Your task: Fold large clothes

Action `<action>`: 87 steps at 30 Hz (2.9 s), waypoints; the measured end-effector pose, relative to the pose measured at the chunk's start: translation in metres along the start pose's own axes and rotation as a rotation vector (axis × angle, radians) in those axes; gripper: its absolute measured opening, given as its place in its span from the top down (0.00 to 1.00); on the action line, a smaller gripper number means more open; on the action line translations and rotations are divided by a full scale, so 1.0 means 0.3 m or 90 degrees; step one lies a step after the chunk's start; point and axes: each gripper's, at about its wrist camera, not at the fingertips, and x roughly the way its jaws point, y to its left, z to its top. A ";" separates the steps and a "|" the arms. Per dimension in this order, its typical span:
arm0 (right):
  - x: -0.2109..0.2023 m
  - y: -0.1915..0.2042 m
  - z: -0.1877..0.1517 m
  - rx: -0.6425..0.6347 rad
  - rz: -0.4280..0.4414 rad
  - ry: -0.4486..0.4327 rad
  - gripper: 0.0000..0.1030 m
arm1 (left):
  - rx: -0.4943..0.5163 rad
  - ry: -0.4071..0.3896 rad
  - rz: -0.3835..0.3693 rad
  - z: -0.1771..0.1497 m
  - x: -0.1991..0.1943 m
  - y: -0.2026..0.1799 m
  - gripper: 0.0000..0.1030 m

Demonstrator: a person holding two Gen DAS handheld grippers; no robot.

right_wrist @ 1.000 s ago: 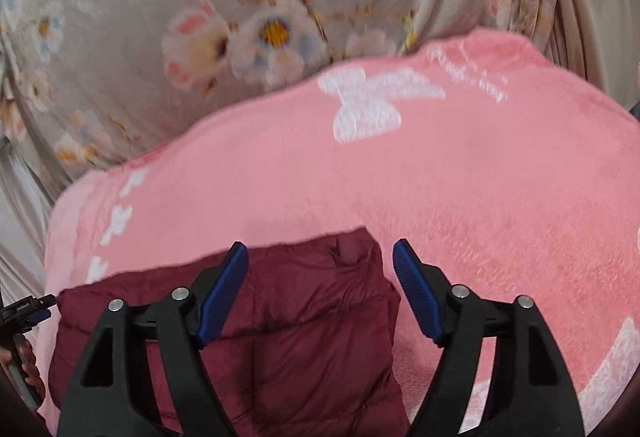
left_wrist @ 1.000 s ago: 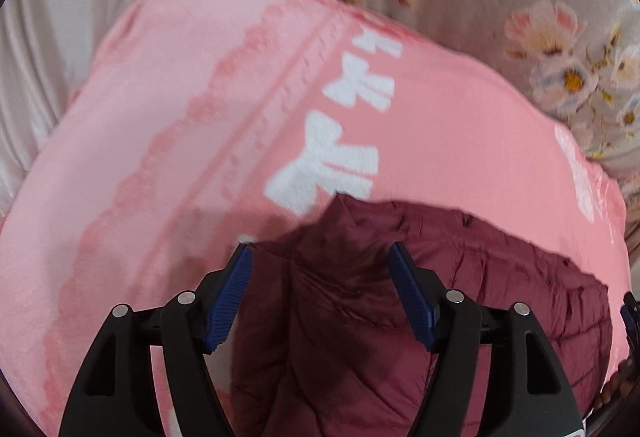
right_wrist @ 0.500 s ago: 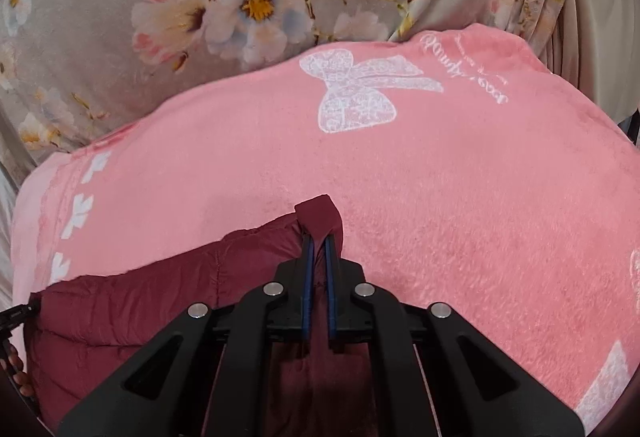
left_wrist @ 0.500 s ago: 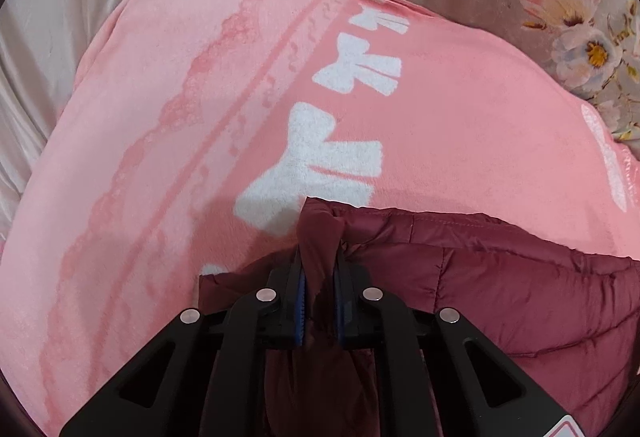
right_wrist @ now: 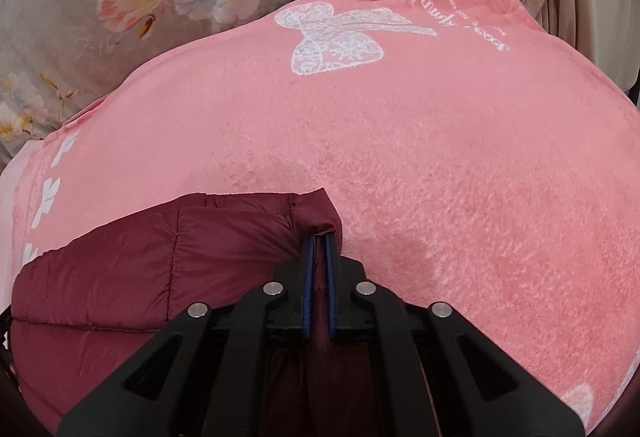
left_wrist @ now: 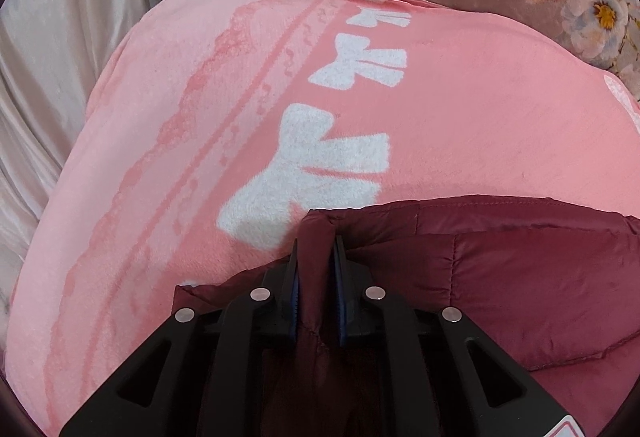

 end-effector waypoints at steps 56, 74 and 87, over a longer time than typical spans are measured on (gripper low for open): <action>-0.082 0.507 -0.188 -0.220 0.163 0.004 0.85 | 0.094 -0.049 -0.117 -0.142 -0.184 -0.452 0.34; -0.074 0.499 -0.181 -0.201 0.177 0.006 0.84 | 0.101 -0.066 -0.096 -0.144 -0.180 -0.468 0.33; -0.415 0.401 -0.309 -0.208 0.121 -0.102 0.30 | 0.056 -0.054 -0.100 -0.255 -0.396 -0.283 0.27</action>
